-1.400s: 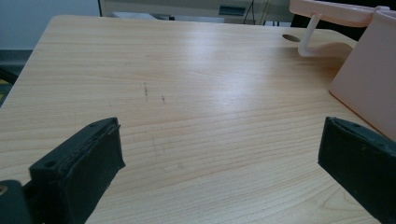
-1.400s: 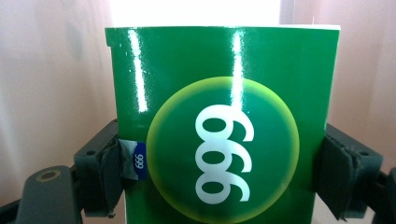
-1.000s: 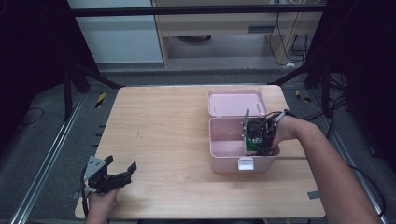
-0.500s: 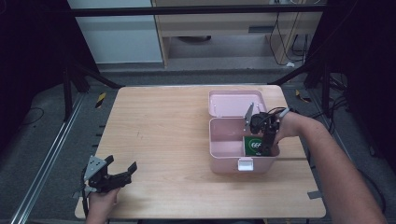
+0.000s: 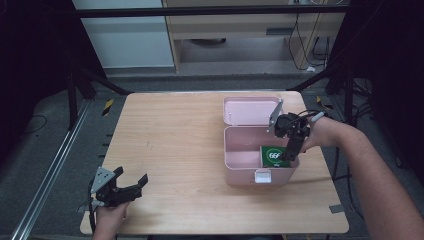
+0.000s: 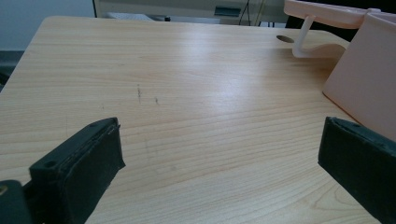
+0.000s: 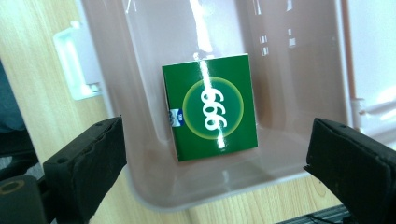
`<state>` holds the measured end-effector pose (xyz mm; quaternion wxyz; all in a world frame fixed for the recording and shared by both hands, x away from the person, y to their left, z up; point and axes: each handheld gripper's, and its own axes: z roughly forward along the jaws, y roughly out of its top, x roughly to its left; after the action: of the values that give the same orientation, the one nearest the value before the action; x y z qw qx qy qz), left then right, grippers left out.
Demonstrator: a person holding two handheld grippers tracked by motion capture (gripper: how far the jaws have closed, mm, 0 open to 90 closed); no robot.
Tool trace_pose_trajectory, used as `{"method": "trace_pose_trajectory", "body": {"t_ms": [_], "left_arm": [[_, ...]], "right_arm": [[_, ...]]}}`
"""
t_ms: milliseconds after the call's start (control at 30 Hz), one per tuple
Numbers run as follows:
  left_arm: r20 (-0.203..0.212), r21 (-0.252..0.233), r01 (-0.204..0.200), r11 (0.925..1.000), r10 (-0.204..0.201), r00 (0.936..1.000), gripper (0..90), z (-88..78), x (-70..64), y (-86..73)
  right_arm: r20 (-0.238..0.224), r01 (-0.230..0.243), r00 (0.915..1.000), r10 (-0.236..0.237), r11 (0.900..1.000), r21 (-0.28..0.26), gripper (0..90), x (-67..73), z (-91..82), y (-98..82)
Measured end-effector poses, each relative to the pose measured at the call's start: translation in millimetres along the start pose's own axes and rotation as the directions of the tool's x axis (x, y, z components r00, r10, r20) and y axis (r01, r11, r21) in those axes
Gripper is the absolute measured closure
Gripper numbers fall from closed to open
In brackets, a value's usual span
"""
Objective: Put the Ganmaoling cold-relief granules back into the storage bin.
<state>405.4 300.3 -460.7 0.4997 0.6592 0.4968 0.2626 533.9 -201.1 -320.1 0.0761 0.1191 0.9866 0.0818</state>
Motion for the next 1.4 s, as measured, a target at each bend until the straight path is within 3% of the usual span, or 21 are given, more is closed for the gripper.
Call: {"method": "trace_pose_trajectory", "body": {"t_ms": [300, 600, 700, 900, 933, 1000, 1100, 1167, 1233, 1267, 1300, 1333, 1400], "left_arm": [[0.003, 0.003, 0.003, 1.0, -0.003, 1.0, 0.0, 0.8, 0.1, -0.1], [0.004, 0.006, 0.005, 1.0, -0.005, 1.0, 0.0, 1.4, -0.1, 0.0], [0.006, 0.008, 0.005, 1.0, -0.005, 1.0, 0.0, 1.7, -0.1, -0.1], [0.007, 0.01, 0.005, 0.9999, -0.005, 1.0, 0.0, 2.3, -0.7, -0.3], [0.007, 0.011, 0.005, 0.9999, -0.005, 1.0, 0.0, 2.3, -0.8, -0.3], [0.008, 0.012, 0.004, 0.9999, -0.005, 1.0, 0.0, 2.7, -1.0, -0.3], [0.011, 0.016, 0.004, 0.9999, -0.004, 0.9999, 0.0, 3.4, -1.4, -0.4], [0.01, 0.016, 0.002, 0.9999, -0.002, 1.0, 0.0, 3.3, -1.7, -0.5], [0.01, 0.015, 0.002, 0.9999, -0.003, 1.0, 0.0, 3.1, -1.7, -0.4], [0.009, 0.014, 0.004, 0.9999, -0.004, 0.9999, 0.0, 3.1, -1.7, -0.4], [0.01, 0.015, 0.004, 0.9999, -0.004, 0.9999, 0.0, 3.2, -1.7, -0.3], [0.01, 0.014, 0.004, 0.9999, -0.004, 0.9999, 0.0, 3.2, -1.8, -0.3], [0.008, 0.013, 0.003, 0.9999, -0.003, 1.0, 0.0, 3.0, -1.8, -0.3]], "right_arm": [[0.063, -0.019, 0.9977, 0.024, 0.997, -0.079, 5.5, 22.2, -32.6, -14.1], [0.117, -0.09, 0.9869, 0.111, 0.982, -0.167, 3.8, 40.7, -37.5, -41.6], [0.138, -0.118, 0.9796, 0.146, 0.974, -0.193, 3.9, 44.6, -36.0, -53.9], [0.136, -0.209, 0.9589, 0.249, 0.945, -0.252, 4.1, 51.6, -27.0, -81.4], [0.134, -0.236, 0.9509, 0.279, 0.933, -0.271, 3.9, 53.3, -23.0, -88.9], [0.137, -0.26, 0.9407, 0.31, 0.919, -0.295, 3.9, 55.5, -18.9, -95.8], [0.144, -0.311, 0.9166, 0.373, 0.892, -0.329, 3.8, 59.4, -7.8, -110.2], [0.138, -0.355, 0.896, 0.422, 0.867, -0.348, 3.6, 61.5, -0.4, -119.1], [0.136, -0.384, 0.8759, 0.463, 0.84, -0.384, 3.6, 64.1, 5.8, -127.0], [0.129, -0.408, 0.8606, 0.493, 0.819, -0.404, 3.6, 65.4, 10.5, -132.6], [0.132, -0.42, 0.8497, 0.511, 0.806, -0.416, 3.5, 66.5, 13.5, -135.9], [0.129, -0.441, 0.8328, 0.538, 0.786, -0.433, 3.4, 67.7, 18.0, -141.2], [0.12, -0.465, 0.8101, 0.574, 0.754, -0.464, 3.3, 70.1, 23.8, -148.0]]}}
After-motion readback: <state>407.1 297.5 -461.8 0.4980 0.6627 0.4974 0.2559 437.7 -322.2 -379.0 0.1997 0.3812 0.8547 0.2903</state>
